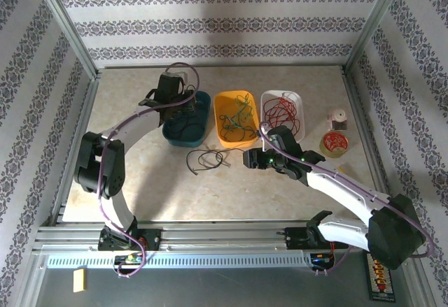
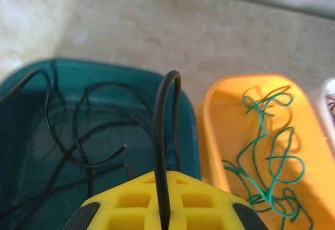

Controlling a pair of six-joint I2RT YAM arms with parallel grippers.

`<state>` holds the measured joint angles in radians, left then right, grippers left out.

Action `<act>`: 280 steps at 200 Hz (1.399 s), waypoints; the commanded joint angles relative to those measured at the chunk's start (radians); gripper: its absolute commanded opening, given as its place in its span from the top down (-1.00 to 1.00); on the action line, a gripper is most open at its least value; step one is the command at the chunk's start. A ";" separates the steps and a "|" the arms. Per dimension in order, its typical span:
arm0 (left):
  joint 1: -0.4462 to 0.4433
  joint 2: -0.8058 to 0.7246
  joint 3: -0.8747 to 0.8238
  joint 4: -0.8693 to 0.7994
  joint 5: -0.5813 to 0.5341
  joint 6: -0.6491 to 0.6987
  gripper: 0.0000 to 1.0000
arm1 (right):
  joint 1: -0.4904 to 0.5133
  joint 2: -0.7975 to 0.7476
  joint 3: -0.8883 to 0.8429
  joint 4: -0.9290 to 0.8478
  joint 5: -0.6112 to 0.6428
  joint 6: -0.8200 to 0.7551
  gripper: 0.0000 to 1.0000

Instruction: Untangle the cables

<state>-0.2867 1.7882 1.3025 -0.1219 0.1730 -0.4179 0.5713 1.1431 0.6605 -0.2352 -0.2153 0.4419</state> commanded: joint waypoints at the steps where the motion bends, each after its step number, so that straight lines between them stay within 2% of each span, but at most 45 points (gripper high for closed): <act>1: 0.004 0.016 0.004 0.002 0.022 -0.080 1.00 | -0.008 -0.024 -0.018 -0.011 0.032 -0.006 -0.11; 41: 0.003 0.086 0.013 0.005 -0.027 -0.129 1.00 | -0.008 -0.026 -0.018 -0.016 0.029 -0.008 -0.11; 81: 0.001 0.150 0.079 -0.114 -0.120 -0.150 1.00 | -0.009 -0.033 -0.020 -0.017 0.031 -0.005 -0.11; 97: -0.002 0.141 0.091 -0.120 -0.120 -0.140 0.67 | -0.009 -0.036 -0.022 -0.016 0.030 -0.005 -0.11; 108: -0.008 0.128 0.106 -0.118 -0.119 -0.126 0.24 | -0.009 -0.034 -0.021 -0.015 0.027 -0.006 -0.11; 115: -0.014 0.118 0.120 -0.117 -0.116 -0.111 0.08 | -0.009 -0.032 -0.019 -0.014 0.024 -0.007 -0.11; 141: -0.028 0.091 0.185 -0.121 -0.097 -0.091 -0.36 | -0.006 -0.019 -0.012 -0.014 0.019 -0.010 -0.11; 164: -0.055 0.086 0.253 -0.169 -0.110 -0.059 -0.59 | -0.003 -0.021 -0.009 -0.014 0.024 -0.009 -0.11; 201: -0.082 -0.020 0.203 -0.170 -0.083 -0.037 -0.67 | -0.005 -0.037 -0.018 -0.016 0.034 -0.007 -0.11; 235: -0.138 -0.231 -0.043 -0.282 -0.091 -0.012 -0.67 | -0.008 -0.046 -0.034 -0.015 0.047 -0.006 -0.12; 252: -0.197 -0.341 -0.179 -0.327 -0.092 0.018 -0.68 | -0.015 -0.039 -0.037 -0.008 0.039 -0.007 -0.11; 280: -0.279 -0.417 -0.307 -0.428 -0.113 0.013 -0.74 | -0.018 -0.005 -0.023 0.007 0.021 -0.011 -0.11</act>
<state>-0.5095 1.4002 1.0801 -0.4026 0.0792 -0.4316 0.5644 1.1160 0.6334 -0.2420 -0.1947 0.4416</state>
